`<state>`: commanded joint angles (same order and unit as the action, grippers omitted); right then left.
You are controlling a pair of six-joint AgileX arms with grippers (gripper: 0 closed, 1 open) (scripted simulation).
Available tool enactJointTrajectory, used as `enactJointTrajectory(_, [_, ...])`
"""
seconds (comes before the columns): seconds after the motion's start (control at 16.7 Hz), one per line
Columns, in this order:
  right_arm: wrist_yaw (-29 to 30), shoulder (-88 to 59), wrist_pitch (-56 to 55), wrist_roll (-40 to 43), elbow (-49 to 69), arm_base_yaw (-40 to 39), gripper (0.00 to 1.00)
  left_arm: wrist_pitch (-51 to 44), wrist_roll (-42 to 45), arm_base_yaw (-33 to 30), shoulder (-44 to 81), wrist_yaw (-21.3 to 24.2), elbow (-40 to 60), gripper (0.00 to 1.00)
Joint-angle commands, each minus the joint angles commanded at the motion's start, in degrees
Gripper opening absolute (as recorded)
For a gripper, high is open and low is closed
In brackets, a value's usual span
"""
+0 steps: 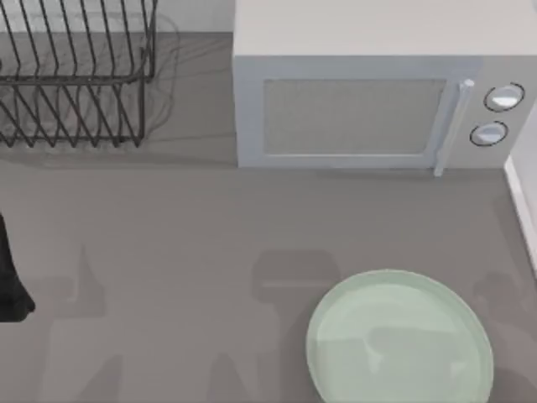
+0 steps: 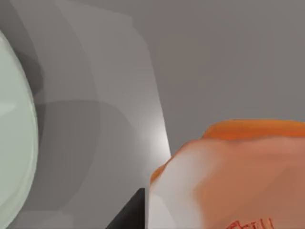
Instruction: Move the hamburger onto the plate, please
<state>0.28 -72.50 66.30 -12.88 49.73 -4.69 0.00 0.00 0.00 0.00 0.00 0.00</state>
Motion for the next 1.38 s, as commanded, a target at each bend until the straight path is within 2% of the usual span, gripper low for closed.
enactJointTrajectory(0.18, [-0.1,-1.3,0.0,2.0,1.0,-1.5,0.00,0.0,0.0,0.0,0.0,0.0,0.0,1.00])
enactJointTrajectory(0.36, [-0.3,-5.2,-0.2,9.4,4.0,-6.4,0.00,0.0,0.0,0.0,0.0,0.0,0.0,1.00])
enactJointTrajectory(0.54, [-0.6,-10.3,-1.0,21.2,7.4,-13.4,0.00,0.0,0.0,0.0,0.0,0.0,0.0,1.00])
enactJointTrajectory(0.84, [-1.4,-19.1,-3.2,45.3,13.2,-26.8,0.00,0.0,0.0,0.0,0.0,0.0,0.0,1.00])
enactJointTrajectory(1.02, [-1.6,-22.4,-5.1,55.5,15.8,-33.3,0.00,0.0,0.0,0.0,0.0,0.0,0.0,1.00])
enactJointTrajectory(1.2, [-1.7,-23.6,-6.6,60.3,17.0,-36.7,0.00,0.0,0.0,0.0,0.0,0.0,0.0,1.00])
enactJointTrajectory(1.38, [-1.7,-23.7,-6.7,60.6,17.1,-36.9,0.00,0.0,0.0,0.0,0.0,0.0,0.0,1.00])
